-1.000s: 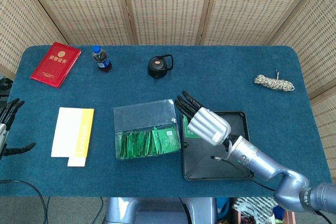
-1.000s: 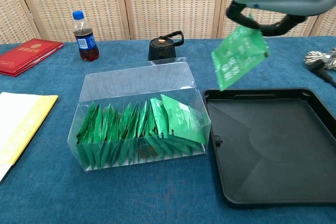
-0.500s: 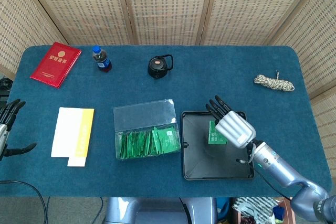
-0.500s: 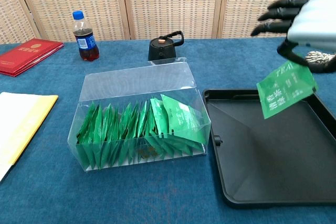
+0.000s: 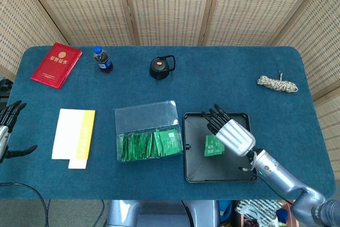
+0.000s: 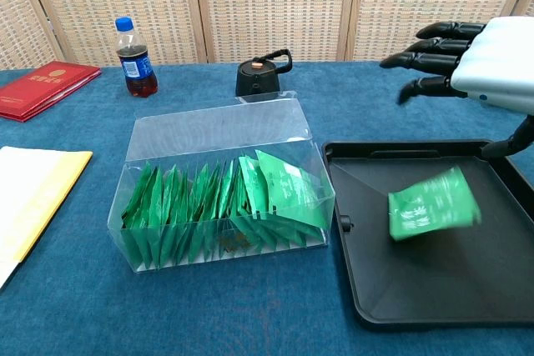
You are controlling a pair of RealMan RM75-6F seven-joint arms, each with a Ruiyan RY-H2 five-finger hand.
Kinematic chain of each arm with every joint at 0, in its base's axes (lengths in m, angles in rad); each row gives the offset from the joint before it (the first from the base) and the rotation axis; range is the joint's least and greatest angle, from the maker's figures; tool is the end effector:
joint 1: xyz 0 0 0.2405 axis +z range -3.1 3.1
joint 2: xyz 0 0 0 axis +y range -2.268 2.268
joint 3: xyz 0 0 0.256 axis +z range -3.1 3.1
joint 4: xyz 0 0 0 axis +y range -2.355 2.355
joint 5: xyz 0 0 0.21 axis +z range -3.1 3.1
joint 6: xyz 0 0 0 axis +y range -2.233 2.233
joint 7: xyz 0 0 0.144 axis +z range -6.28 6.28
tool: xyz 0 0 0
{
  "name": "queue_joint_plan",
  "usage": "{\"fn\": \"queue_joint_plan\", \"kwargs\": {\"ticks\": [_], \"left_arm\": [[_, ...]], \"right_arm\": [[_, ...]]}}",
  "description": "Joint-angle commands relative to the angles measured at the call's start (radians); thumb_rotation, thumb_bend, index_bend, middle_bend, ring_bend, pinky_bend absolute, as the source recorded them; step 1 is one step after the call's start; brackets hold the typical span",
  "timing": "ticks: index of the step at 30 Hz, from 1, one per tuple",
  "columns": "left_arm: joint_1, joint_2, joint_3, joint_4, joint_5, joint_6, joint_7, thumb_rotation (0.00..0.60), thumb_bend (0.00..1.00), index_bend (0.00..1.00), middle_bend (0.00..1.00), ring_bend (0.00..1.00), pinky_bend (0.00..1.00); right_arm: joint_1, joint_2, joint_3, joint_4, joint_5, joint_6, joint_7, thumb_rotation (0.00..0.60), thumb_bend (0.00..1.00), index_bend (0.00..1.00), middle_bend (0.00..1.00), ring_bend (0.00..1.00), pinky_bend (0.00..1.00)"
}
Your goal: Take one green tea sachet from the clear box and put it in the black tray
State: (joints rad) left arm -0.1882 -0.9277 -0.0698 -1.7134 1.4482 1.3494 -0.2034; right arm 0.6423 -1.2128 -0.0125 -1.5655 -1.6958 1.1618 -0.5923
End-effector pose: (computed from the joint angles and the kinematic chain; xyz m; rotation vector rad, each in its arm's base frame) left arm -0.2947 0.2149 0.1985 -1.4094 -1.0339 -0.9762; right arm -0.1796 -0.2939 0.0730 2.0891 0.0202 0.7404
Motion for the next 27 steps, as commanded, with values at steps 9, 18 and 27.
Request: {"fn": "queue_joint_plan", "kwargs": {"ticks": [9, 18, 27], "left_arm": [[0.004, 0.000, 0.002, 0.001, 0.006, 0.008, 0.000, 0.600, 0.10, 0.00, 0.00, 0.00, 0.00], [0.017, -0.020, 0.004, -0.006, 0.013, 0.042, 0.062, 0.600, 0.10, 0.00, 0.00, 0.00, 0.00], [0.035, -0.045, 0.011, -0.003, 0.007, 0.066, 0.104, 0.600, 0.10, 0.00, 0.00, 0.00, 0.00]], "right_arm": [[-0.094, 0.085, 0.018, -0.101, -0.051, 0.176, 0.023, 0.600, 0.10, 0.00, 0.00, 0.09, 0.03], [-0.330, 0.078, -0.023, -0.138, 0.038, 0.406, 0.162, 0.600, 0.00, 0.00, 0.00, 0.00, 0.00], [-0.446, -0.022, -0.006, -0.011, 0.074, 0.524, 0.295, 0.600, 0.00, 0.00, 0.00, 0.00, 0.00]]}}
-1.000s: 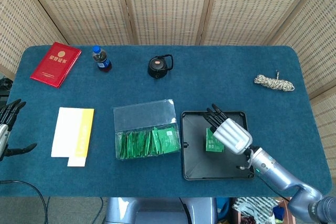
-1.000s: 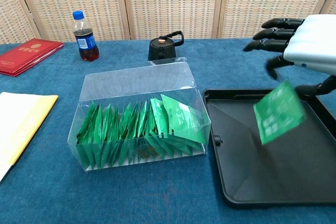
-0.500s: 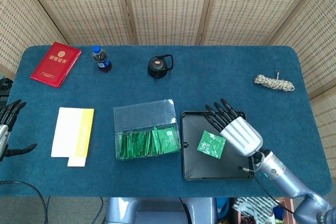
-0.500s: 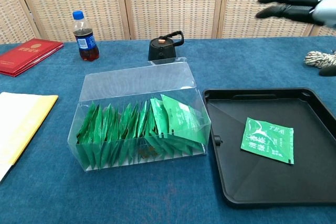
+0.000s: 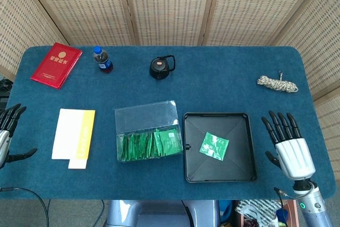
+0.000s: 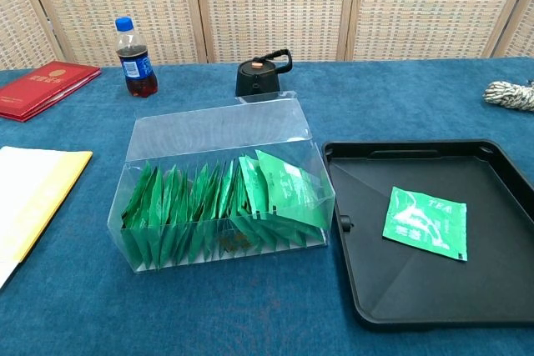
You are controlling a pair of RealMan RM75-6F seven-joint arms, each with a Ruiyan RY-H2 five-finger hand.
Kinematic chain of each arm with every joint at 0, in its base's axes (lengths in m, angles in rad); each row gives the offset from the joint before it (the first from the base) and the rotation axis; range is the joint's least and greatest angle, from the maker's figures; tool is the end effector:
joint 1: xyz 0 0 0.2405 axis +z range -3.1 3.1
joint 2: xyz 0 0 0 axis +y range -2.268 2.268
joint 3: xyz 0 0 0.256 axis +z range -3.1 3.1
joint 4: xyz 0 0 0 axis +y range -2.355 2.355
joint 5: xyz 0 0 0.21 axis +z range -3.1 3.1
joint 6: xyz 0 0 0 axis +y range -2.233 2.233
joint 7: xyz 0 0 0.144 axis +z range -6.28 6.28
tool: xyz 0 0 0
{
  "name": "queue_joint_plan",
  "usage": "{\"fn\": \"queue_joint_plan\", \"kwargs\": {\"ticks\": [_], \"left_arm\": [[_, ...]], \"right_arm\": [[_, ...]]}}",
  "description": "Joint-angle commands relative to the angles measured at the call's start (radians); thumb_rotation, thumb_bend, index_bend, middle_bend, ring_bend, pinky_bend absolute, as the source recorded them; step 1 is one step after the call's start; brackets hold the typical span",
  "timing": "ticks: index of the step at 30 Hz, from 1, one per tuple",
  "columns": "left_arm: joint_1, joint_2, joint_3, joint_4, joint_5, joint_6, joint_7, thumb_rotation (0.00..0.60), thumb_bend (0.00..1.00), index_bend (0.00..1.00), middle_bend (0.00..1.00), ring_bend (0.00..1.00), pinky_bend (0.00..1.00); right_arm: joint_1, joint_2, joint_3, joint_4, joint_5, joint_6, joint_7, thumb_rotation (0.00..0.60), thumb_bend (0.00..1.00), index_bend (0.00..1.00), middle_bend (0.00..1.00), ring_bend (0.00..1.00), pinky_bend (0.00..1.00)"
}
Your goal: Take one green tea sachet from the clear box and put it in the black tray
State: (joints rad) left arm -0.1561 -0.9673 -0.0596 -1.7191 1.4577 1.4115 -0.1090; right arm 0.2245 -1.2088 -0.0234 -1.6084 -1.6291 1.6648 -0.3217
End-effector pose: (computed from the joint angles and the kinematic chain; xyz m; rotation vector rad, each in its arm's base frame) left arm -0.2945 0.2031 0.1910 -1.3995 -0.9720 -0.9544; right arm -0.2570 -0.2008 0.1392 1.5265 -0.4931 0.9701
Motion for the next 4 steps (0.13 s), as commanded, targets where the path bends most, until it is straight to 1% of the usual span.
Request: {"fn": "queue_joint_plan", "kwargs": {"ticks": [1, 4], "left_arm": [[0.004, -0.008, 0.000, 0.003, -0.003, 0.007, 0.016, 0.600, 0.10, 0.00, 0.00, 0.00, 0.00], [0.008, -0.020, -0.001, 0.003, -0.004, 0.015, 0.038, 0.600, 0.10, 0.00, 0.00, 0.00, 0.00]], "right_arm": [[-0.035, -0.029, 0.005, 0.037, 0.005, 0.028, 0.024, 0.600, 0.00, 0.00, 0.00, 0.00, 0.00], [-0.051, -0.031, 0.012, 0.036, 0.000, 0.040, 0.030, 0.600, 0.00, 0.00, 0.00, 0.00, 0.00]]}}
